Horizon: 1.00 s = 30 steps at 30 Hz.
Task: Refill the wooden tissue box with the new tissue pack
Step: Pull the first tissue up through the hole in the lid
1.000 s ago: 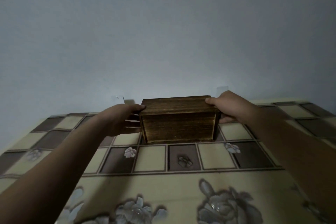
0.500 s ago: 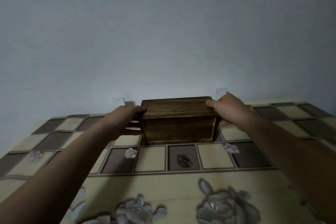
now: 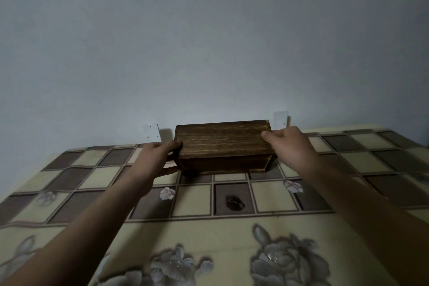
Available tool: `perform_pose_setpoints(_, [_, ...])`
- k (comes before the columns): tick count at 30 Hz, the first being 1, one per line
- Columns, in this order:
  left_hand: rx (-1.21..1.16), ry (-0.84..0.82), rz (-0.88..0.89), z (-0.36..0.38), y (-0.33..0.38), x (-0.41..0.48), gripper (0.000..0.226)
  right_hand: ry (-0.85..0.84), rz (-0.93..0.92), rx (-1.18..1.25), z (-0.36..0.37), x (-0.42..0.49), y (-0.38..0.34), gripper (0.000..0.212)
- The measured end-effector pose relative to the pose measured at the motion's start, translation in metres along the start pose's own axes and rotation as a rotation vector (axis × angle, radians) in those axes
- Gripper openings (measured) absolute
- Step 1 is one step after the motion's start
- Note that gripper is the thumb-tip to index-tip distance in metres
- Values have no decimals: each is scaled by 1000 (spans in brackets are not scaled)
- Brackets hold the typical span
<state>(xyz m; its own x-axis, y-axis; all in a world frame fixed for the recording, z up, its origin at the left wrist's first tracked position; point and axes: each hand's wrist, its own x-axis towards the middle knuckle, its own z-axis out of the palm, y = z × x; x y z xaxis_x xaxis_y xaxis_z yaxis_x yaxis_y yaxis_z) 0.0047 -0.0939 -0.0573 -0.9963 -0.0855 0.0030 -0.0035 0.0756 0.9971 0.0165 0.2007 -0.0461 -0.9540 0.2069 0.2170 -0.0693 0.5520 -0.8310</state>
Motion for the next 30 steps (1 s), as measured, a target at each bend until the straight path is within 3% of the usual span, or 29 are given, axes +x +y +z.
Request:
perform_pose_setpoints(9, [-30,6,187,2,-22,-18,22,96,-147,-10,5,-27,9,39])
perform_pose_setpoints(15, [-30,-43,283,-1,-39,-23,25,140,-273,34,9,-38,19,50])
perform_pose_setpoints(18, [5,-54,316,-5,-45,-28,27,132,-307,48,11,-42,27,33])
perform_pose_setpoints(20, [28,-64,320,-6,-48,-33,18,118,-294,56,13,-45,32,20])
perform_pose_setpoints(30, [146,-120,403,-14,-58,-49,24,162,-319,-41,15,-67,44,16])
